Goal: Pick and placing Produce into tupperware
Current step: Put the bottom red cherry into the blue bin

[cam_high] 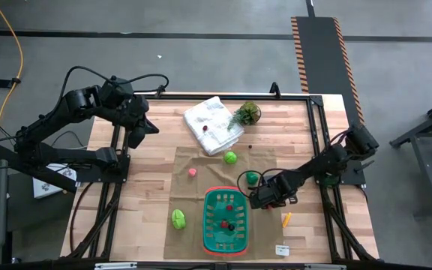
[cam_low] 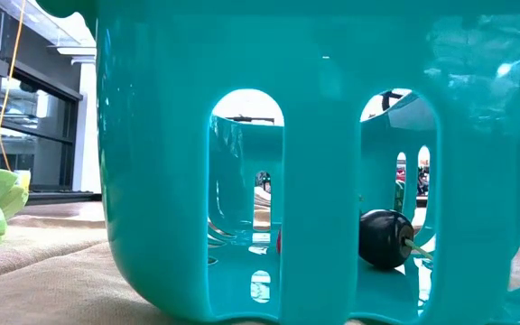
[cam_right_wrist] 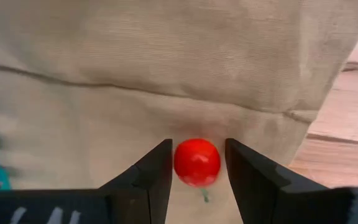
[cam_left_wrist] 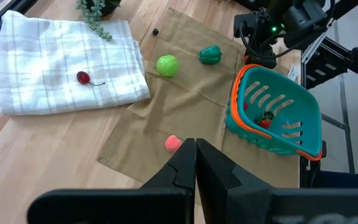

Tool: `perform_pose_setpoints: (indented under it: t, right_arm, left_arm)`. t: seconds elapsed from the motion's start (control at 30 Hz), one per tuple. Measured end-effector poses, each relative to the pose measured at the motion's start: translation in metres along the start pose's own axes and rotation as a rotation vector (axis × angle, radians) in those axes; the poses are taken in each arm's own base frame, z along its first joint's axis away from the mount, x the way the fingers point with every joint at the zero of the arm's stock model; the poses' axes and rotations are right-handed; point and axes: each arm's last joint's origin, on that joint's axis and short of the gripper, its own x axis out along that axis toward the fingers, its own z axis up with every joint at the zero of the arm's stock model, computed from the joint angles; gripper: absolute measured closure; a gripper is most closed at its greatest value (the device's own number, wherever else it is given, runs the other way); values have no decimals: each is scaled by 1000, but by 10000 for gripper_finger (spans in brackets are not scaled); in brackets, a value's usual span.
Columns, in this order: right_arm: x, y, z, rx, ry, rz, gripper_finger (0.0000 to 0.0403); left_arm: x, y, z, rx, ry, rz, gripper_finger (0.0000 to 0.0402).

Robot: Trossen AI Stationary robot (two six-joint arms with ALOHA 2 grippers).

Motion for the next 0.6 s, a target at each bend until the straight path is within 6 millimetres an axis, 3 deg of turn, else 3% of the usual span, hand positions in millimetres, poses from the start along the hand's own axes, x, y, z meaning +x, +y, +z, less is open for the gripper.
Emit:
perform_pose_setpoints:
  t: [0.6]
  right_arm:
    - [1, 1, 0, -28, 9, 5, 273]
  left_arm:
    - [0, 0, -1, -6, 15, 2, 401]
